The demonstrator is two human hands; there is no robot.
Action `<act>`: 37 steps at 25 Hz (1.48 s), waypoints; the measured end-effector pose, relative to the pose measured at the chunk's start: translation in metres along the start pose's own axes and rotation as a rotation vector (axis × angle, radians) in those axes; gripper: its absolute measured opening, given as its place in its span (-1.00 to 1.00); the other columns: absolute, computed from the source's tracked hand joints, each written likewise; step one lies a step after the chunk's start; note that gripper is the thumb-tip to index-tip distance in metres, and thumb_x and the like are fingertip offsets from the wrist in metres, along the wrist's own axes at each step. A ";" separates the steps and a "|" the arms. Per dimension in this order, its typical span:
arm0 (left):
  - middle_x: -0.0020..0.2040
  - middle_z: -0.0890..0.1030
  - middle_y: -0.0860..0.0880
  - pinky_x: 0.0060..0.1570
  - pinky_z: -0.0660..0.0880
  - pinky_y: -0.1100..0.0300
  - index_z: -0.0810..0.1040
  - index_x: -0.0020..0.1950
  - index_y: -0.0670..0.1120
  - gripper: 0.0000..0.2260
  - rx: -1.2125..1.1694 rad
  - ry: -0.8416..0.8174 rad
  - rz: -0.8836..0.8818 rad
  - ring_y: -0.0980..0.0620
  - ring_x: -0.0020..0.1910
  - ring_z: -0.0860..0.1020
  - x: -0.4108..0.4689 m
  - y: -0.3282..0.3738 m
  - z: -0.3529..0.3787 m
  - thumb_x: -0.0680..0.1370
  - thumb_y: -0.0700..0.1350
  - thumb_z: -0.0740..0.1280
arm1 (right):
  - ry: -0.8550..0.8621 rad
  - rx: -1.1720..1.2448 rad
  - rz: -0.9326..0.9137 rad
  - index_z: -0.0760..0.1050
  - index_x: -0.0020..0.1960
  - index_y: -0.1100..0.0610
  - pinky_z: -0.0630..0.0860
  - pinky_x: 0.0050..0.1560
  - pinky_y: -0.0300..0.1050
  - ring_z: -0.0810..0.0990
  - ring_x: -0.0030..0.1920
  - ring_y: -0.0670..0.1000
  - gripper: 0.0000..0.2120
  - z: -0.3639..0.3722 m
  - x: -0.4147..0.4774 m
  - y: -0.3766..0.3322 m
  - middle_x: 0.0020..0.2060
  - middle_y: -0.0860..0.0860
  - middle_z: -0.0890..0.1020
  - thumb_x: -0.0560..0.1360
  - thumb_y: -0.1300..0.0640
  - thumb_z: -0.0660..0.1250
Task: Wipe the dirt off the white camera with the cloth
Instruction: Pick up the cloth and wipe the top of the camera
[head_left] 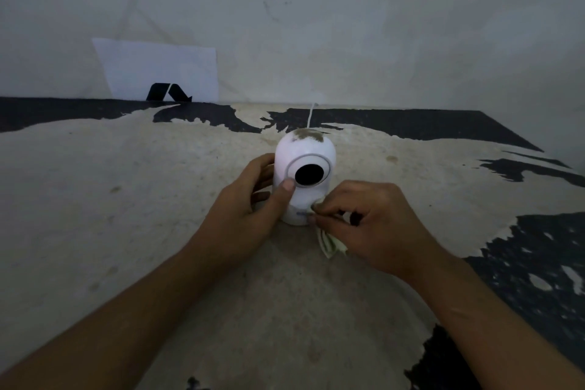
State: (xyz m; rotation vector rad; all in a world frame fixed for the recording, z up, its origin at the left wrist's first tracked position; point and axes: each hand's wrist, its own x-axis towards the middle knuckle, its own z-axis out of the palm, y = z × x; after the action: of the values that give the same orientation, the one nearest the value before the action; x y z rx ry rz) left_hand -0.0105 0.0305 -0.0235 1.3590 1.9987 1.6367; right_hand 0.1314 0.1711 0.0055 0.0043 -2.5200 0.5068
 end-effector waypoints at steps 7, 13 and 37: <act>0.06 0.47 0.32 -0.08 0.36 0.61 0.33 0.28 0.13 -0.66 -0.008 0.043 -0.028 0.47 0.09 0.42 0.003 -0.004 0.000 0.53 0.15 0.08 | 0.011 -0.113 -0.059 0.68 -0.03 0.16 0.59 -0.21 -0.17 0.60 -0.25 -0.07 -0.87 0.010 -0.003 -0.008 -0.16 0.05 0.68 0.43 0.21 0.47; -0.01 0.45 0.38 -0.13 0.34 0.64 0.30 0.21 0.22 -0.67 -0.005 0.043 -0.043 0.55 0.00 0.41 0.005 -0.003 -0.002 0.47 0.22 0.08 | 0.125 -0.251 -0.081 0.62 0.08 0.23 0.64 0.00 -0.08 0.70 -0.08 0.08 -0.73 0.020 -0.005 -0.016 -0.06 0.14 0.72 0.39 0.22 0.50; 0.05 0.53 0.25 -0.05 0.43 0.53 0.39 0.24 0.08 -0.59 -0.105 0.036 -0.025 0.38 0.07 0.49 0.005 -0.003 -0.005 0.44 0.19 0.16 | 0.097 -0.423 -0.241 0.63 0.04 0.28 0.63 0.02 -0.06 0.67 -0.04 0.14 -0.77 0.033 -0.004 -0.025 -0.05 0.20 0.71 0.39 0.28 0.44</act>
State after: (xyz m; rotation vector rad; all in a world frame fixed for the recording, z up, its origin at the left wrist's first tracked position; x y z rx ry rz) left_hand -0.0175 0.0312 -0.0227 1.2714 1.9121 1.7398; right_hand 0.1201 0.1353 -0.0131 0.1188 -2.4395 -0.1225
